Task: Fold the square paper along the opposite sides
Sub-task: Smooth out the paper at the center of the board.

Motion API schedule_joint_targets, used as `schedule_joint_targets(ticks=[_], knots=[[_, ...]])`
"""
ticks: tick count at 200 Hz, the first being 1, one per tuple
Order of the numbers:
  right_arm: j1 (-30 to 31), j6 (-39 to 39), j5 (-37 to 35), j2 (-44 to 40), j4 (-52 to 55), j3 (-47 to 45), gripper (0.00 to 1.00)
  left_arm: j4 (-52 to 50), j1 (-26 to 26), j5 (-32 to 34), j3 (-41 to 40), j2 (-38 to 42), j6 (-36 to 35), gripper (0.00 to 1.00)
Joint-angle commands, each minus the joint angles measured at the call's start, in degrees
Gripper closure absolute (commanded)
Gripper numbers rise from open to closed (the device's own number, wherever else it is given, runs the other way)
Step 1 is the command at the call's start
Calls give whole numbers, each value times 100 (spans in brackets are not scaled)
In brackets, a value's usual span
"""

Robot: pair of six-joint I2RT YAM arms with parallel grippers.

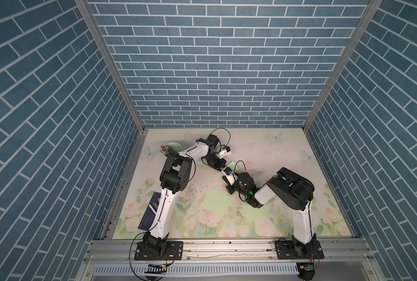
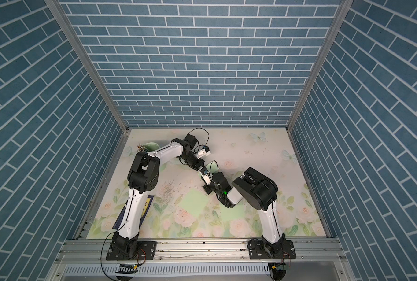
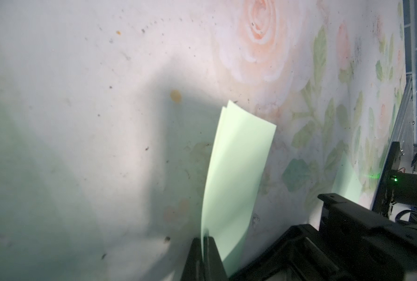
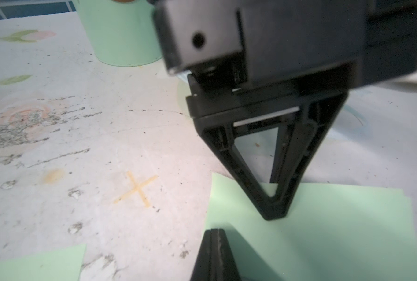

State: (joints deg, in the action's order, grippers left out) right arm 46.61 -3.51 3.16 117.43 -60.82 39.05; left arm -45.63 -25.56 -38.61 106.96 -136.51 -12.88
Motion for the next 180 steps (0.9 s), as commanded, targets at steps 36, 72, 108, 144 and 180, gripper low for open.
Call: schedule_joint_targets(ticks=[36, 72, 108, 144, 180], knots=[[173, -169, 150, 140, 499, -90, 100, -163, 158, 1729, -364, -840, -83, 100], [173, -159, 183, 141, 523, -60, 100, -172, 192, 1751, -317, -876, -74, 100], [200, -124, 282, 112, 497, -29, 100, -175, 210, 1728, -239, -943, -39, 100], [199, -142, 332, 21, 471, 24, 100, -193, 214, 1784, -167, -1034, -30, 100], [161, -310, 230, -396, 398, 168, 100, -122, 277, 2026, -58, -1082, 98, 100]])
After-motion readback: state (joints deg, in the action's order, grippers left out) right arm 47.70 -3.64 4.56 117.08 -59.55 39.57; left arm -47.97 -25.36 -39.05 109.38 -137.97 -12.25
